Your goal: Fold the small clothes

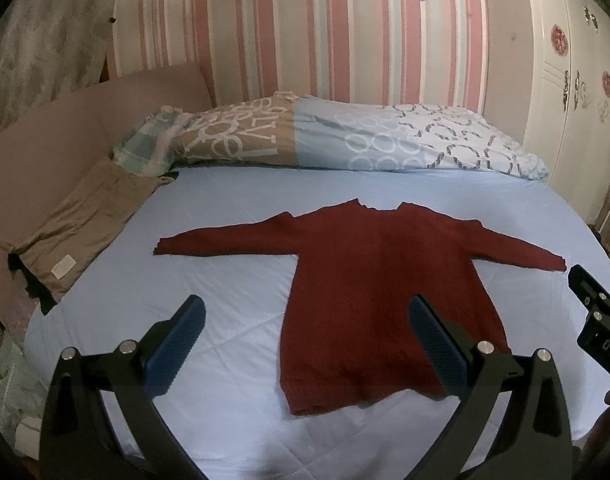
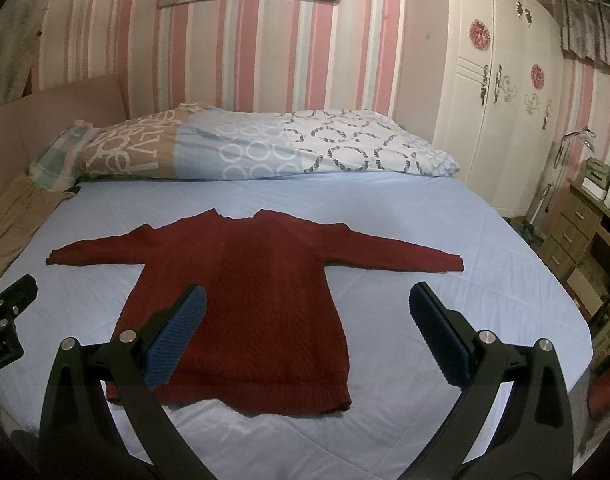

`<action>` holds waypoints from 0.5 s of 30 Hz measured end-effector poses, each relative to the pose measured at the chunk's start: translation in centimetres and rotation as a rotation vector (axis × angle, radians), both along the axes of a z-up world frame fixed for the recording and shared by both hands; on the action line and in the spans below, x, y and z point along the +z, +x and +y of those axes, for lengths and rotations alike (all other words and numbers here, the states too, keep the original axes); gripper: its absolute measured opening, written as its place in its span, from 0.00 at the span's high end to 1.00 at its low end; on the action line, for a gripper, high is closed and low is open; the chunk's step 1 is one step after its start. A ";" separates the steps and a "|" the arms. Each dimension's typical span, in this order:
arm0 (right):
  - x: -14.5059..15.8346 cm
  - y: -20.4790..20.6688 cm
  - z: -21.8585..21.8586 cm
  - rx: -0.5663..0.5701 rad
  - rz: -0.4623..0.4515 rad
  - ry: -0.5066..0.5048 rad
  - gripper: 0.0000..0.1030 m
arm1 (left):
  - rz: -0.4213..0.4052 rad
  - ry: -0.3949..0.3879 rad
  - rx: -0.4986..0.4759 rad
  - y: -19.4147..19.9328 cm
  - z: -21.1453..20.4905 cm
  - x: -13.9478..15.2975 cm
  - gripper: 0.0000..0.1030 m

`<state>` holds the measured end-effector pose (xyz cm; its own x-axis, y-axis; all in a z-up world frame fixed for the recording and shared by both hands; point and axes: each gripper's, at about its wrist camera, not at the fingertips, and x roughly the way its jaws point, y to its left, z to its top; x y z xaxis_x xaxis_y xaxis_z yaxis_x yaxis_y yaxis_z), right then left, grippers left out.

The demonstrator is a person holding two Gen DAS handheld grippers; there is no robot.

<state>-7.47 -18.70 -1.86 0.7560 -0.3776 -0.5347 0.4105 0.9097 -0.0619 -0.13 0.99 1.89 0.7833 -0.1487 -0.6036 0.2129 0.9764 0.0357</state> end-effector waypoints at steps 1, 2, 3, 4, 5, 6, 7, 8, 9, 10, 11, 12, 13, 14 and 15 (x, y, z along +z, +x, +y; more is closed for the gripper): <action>-0.1 0.0 -0.1 -0.001 -0.001 0.001 0.03 | -0.001 0.001 -0.003 0.0 -0.1 0.0 0.01; -0.1 0.0 -0.1 0.000 -0.001 0.002 0.03 | -0.002 0.005 -0.004 0.0 0.0 0.0 0.01; -0.1 0.0 -0.1 0.000 -0.001 0.003 0.03 | -0.004 0.009 -0.001 0.0 -0.2 0.1 0.01; 0.0 0.0 -0.1 -0.002 -0.001 0.002 0.03 | -0.007 0.015 0.002 0.0 -0.3 0.1 0.01; 0.0 0.0 -0.1 -0.001 0.000 0.002 0.03 | -0.009 0.020 0.002 0.1 -0.2 0.1 0.01; 0.0 0.0 -0.1 0.000 0.000 0.002 0.03 | -0.011 0.022 0.002 0.0 -0.2 0.1 0.01; 0.0 0.0 -0.1 0.000 0.001 0.001 0.03 | -0.012 0.024 0.004 0.0 -0.3 0.2 0.01; 0.0 0.0 -0.1 -0.001 0.001 -0.001 0.03 | -0.012 0.023 0.005 0.1 -0.2 0.2 0.01; -0.1 0.0 -0.1 -0.002 0.000 0.000 0.03 | -0.010 0.022 0.005 0.3 -0.1 0.3 0.01; -0.1 0.0 -0.1 -0.001 0.001 0.001 0.03 | -0.011 0.023 0.006 0.1 -0.2 0.2 0.01; -0.1 0.1 -0.1 -0.001 0.002 0.003 0.03 | -0.012 0.025 0.008 0.1 -0.2 0.1 0.01; -0.2 0.0 -0.1 -0.002 0.000 0.000 0.03 | -0.013 0.023 0.006 0.1 -0.2 0.0 0.01; -0.2 0.0 -0.1 -0.002 -0.001 -0.001 0.03 | -0.009 0.020 0.004 0.2 -0.1 0.0 0.01; -0.1 0.0 -0.1 -0.001 0.000 0.000 0.03 | -0.005 0.017 0.004 0.1 -0.2 -0.1 0.01; -0.1 0.1 -0.1 -0.001 0.000 0.000 0.03 | 0.003 0.009 0.003 0.3 -0.2 -0.1 0.01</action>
<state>-7.41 -18.81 -1.96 0.7558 -0.3783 -0.5345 0.4117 0.9092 -0.0613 0.14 0.81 1.78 0.7821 -0.1411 -0.6070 0.2103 0.9766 0.0439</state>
